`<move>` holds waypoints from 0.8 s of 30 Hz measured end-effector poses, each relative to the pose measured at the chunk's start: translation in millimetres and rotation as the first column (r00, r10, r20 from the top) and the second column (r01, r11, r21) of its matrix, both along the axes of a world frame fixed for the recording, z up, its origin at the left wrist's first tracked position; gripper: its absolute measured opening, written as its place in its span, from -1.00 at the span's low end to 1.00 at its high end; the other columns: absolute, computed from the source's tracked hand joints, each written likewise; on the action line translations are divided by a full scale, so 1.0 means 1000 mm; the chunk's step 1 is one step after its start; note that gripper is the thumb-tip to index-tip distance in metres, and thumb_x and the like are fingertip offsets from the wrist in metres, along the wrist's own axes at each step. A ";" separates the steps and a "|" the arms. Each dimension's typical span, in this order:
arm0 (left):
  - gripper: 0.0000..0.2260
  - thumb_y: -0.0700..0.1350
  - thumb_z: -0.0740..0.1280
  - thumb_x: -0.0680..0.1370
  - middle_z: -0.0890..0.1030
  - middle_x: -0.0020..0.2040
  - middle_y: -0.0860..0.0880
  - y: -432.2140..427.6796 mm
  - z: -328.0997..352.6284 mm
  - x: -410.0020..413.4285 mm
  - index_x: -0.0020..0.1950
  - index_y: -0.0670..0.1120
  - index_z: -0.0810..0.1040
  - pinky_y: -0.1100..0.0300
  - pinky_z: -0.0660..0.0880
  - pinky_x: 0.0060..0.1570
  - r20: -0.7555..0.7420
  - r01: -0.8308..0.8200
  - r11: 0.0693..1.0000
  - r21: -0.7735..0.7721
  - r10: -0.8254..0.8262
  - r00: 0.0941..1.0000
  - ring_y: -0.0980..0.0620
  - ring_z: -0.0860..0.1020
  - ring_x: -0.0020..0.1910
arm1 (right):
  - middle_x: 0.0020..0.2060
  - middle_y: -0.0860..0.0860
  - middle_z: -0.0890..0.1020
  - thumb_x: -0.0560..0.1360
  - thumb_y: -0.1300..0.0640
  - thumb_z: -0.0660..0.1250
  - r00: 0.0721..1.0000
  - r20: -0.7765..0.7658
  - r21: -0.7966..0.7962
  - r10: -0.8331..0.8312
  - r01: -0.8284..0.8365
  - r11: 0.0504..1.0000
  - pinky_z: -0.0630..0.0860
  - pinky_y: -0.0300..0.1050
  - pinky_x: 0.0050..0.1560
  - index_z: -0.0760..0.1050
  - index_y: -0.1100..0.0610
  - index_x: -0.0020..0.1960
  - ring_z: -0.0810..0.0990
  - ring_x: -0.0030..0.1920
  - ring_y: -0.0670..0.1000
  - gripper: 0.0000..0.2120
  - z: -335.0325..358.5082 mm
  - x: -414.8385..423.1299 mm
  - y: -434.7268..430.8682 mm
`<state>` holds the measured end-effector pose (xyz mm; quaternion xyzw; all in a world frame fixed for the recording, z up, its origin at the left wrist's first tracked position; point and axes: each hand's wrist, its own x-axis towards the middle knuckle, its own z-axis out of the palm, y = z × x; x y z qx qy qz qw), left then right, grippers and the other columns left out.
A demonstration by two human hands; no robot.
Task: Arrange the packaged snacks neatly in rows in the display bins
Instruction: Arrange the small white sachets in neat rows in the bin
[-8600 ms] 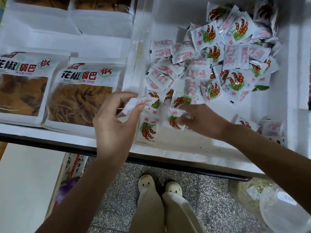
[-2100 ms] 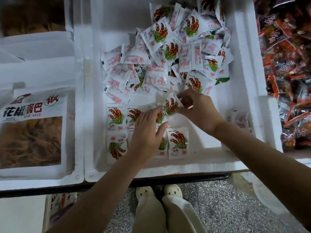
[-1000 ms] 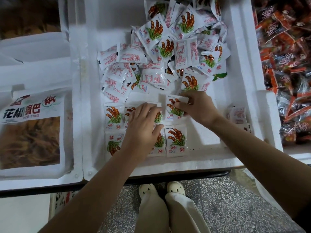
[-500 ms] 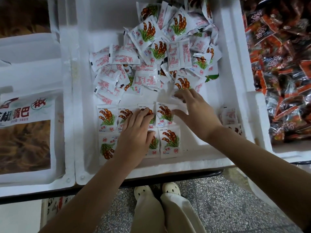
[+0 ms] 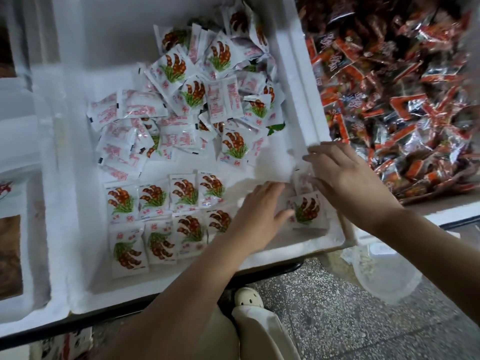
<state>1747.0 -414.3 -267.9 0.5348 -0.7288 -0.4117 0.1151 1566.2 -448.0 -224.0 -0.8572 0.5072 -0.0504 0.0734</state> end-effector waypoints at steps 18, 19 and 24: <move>-0.80 -0.12 0.24 0.60 0.42 -0.31 -0.03 0.006 0.020 0.057 -0.18 -0.03 0.27 0.30 0.26 -0.42 -0.122 -0.351 0.936 -0.010 0.347 0.930 0.17 0.33 -0.42 | 0.18 0.02 0.53 0.53 -0.21 0.16 0.711 -0.637 0.161 0.297 -0.254 0.954 0.21 -0.08 0.34 0.37 0.11 0.31 0.29 0.33 0.09 -0.50 0.012 0.034 -0.023; -0.78 -0.12 0.24 0.60 0.39 -0.34 0.01 0.008 0.022 0.060 -0.20 0.02 0.26 0.31 0.25 -0.42 -0.132 -0.379 0.925 -0.006 0.375 0.918 0.19 0.34 -0.43 | 0.16 0.02 0.54 0.52 -0.18 0.20 0.704 -0.643 0.174 0.302 -0.250 0.952 0.22 -0.09 0.31 0.36 0.11 0.30 0.31 0.30 0.08 -0.52 0.012 0.036 -0.023; -0.88 -0.09 0.24 0.59 0.50 -0.20 0.01 0.017 0.023 0.072 0.06 -0.11 0.41 0.37 0.35 -0.30 -0.164 -0.449 0.893 0.031 0.447 0.879 0.25 0.47 -0.26 | 0.04 -0.03 0.59 0.48 0.24 0.28 0.838 -0.497 0.210 0.226 -0.137 0.968 0.27 -0.17 0.18 0.35 0.06 0.29 0.51 0.09 0.03 -0.61 0.016 0.041 -0.009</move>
